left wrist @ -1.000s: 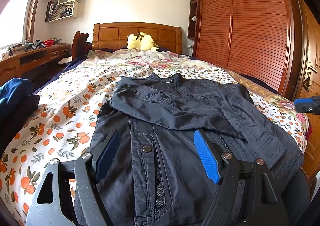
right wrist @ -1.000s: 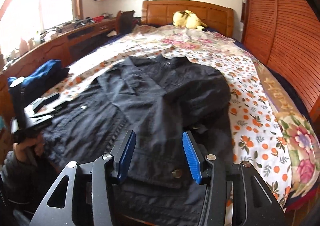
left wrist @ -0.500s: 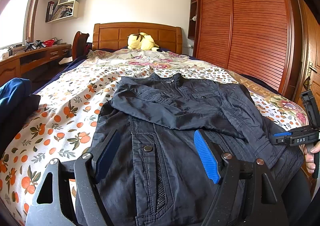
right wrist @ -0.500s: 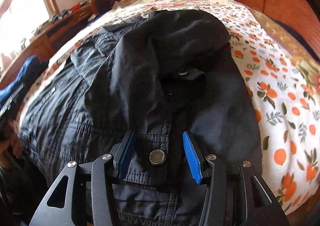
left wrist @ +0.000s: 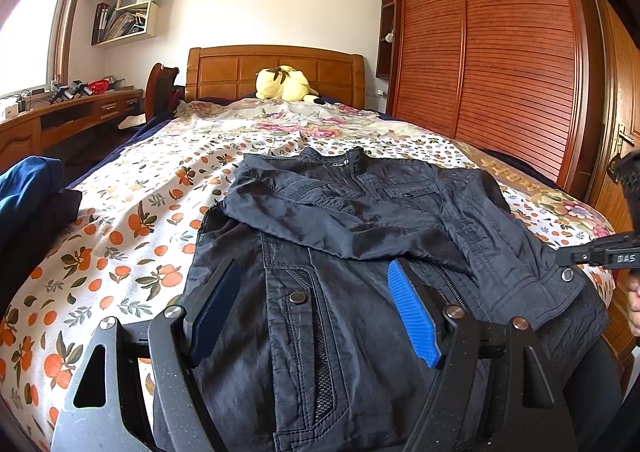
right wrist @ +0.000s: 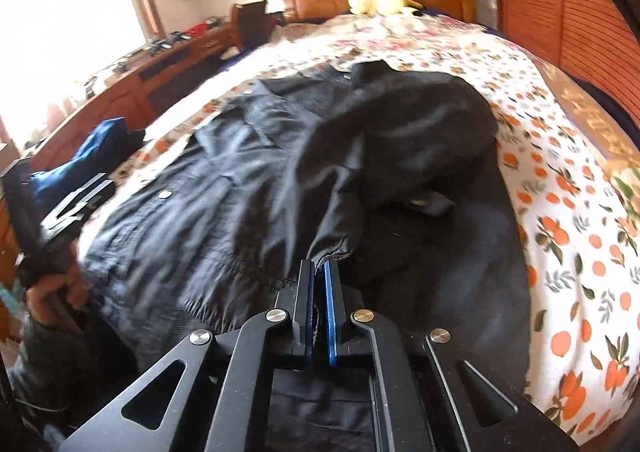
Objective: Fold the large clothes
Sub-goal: 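Open the right tool and release the folded sleeve onto the jacket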
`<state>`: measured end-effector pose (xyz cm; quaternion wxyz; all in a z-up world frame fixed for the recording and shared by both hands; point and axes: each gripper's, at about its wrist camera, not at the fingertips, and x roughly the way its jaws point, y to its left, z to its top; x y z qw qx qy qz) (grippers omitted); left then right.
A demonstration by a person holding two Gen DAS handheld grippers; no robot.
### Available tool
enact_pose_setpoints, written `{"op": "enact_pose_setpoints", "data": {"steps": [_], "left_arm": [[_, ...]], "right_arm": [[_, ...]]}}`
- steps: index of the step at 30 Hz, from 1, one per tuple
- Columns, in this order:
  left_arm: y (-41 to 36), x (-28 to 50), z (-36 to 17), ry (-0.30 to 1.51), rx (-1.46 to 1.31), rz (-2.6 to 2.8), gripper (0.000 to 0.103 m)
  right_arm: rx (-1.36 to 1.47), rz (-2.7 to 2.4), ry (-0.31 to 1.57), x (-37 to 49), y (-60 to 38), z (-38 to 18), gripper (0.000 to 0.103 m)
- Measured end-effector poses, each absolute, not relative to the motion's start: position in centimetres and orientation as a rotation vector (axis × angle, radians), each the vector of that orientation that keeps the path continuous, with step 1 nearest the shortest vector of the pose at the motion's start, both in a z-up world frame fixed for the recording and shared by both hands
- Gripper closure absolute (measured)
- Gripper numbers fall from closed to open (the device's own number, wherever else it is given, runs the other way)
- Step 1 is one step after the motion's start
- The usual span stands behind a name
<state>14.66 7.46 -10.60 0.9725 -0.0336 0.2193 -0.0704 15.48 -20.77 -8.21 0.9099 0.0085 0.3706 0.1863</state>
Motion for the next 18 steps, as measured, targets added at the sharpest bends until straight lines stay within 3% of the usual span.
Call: {"op": "enact_pose_setpoints", "data": {"steps": [13, 18], "left_arm": [[6.1, 14.6, -10.7, 0.454, -0.051, -0.172, 0.026], [4.2, 14.4, -10.6, 0.486, -0.072, -0.235, 0.026]], "right_arm": [[-0.061, 0.405, 0.805, 14.8, -17.8, -9.8, 0.099], [-0.094, 0.340, 0.769, 14.1, -17.9, -9.6, 0.081]]}}
